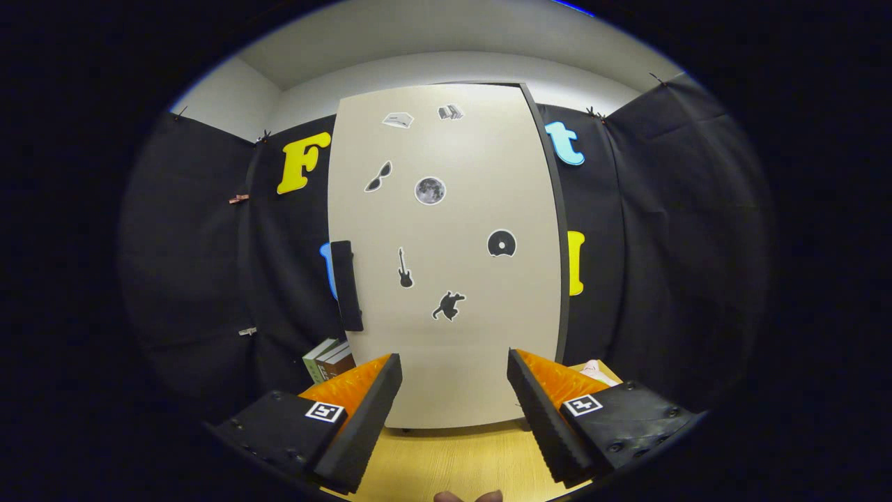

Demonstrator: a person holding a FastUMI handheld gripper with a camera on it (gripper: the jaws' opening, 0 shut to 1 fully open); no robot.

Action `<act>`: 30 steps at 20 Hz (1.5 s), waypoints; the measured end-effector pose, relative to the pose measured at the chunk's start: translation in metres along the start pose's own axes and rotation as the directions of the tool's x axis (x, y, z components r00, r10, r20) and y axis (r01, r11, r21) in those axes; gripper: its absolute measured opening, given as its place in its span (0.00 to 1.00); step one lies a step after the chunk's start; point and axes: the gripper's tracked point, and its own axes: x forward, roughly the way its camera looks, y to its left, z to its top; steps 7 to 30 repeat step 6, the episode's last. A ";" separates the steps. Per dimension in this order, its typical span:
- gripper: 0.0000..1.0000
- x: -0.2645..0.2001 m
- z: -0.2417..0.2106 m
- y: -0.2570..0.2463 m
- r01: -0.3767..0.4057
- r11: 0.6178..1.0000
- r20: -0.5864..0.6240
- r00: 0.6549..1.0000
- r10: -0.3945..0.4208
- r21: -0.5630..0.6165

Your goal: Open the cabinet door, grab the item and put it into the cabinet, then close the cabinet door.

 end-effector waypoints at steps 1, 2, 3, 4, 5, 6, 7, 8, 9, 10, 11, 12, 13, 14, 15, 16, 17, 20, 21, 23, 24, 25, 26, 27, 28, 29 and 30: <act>0.98 0.000 0.001 0.000 -0.001 1.000 0.001 1.000 0.001 -0.001; 0.98 -0.001 0.001 0.001 -0.001 1.000 0.000 1.000 0.001 -0.002; 0.98 -0.001 0.002 0.002 -0.002 1.000 0.003 1.000 0.002 -0.003; 0.98 -0.001 0.002 0.001 0.000 1.000 0.003 1.000 0.000 -0.005; 0.98 0.000 0.002 0.001 -0.001 1.000 0.004 1.000 0.001 -0.007; 0.98 -0.001 0.002 0.002 -0.002 1.000 0.005 1.000 0.002 -0.008; 0.98 -0.001 0.002 0.002 -0.002 1.000 0.005 1.000 0.002 -0.008; 0.98 -0.001 0.002 0.002 -0.002 1.000 0.005 1.000 0.002 -0.008; 0.98 -0.001 0.002 0.002 -0.002 1.000 0.005 1.000 0.002 -0.008; 0.98 -0.001 0.002 0.002 -0.002 1.000 0.005 1.000 0.002 -0.008; 0.98 -0.001 0.002 0.002 -0.002 1.000 0.005 1.000 0.002 -0.008; 0.98 -0.001 0.002 0.002 -0.002 1.000 0.005 1.000 0.002 -0.008; 0.98 -0.001 0.002 0.002 -0.002 1.000 0.005 1.000 0.002 -0.008; 0.98 -0.001 0.002 0.002 -0.002 1.000 0.005 1.000 0.002 -0.008; 0.98 -0.001 0.002 0.002 -0.002 1.000 0.005 1.000 0.002 -0.008; 0.98 -0.001 0.002 0.002 -0.002 1.000 0.005 1.000 0.002 -0.008; 0.98 -0.001 0.002 0.002 -0.002 1.000 0.005 1.000 0.002 -0.008; 0.98 -0.001 0.002 0.002 -0.002 1.000 0.005 1.000 0.002 -0.008; 0.98 -0.001 0.002 0.002 -0.002 1.000 0.005 1.000 0.002 -0.008; 0.98 -0.001 0.002 0.002 -0.002 1.000 0.005 1.000 0.002 -0.008; 0.98 -0.001 0.002 0.002 -0.002 1.000 0.005 1.000 0.002 -0.008; 0.98 -0.001 0.002 0.002 -0.002 1.000 0.005 1.000 0.002 -0.008; 0.98 -0.001 0.002 0.002 -0.002 1.000 0.005 1.000 0.002 -0.008; 0.98 -0.001 0.002 0.002 -0.002 1.000 0.005 1.000 0.002 -0.008; 0.98 -0.001 0.002 0.002 -0.002 1.000 0.005 1.000 0.002 -0.008; 0.98 -0.001 0.002 0.002 -0.002 1.000 0.005 1.000 0.002 -0.008; 0.98 -0.001 0.002 0.002 -0.002 1.000 0.005 1.000 0.002 -0.008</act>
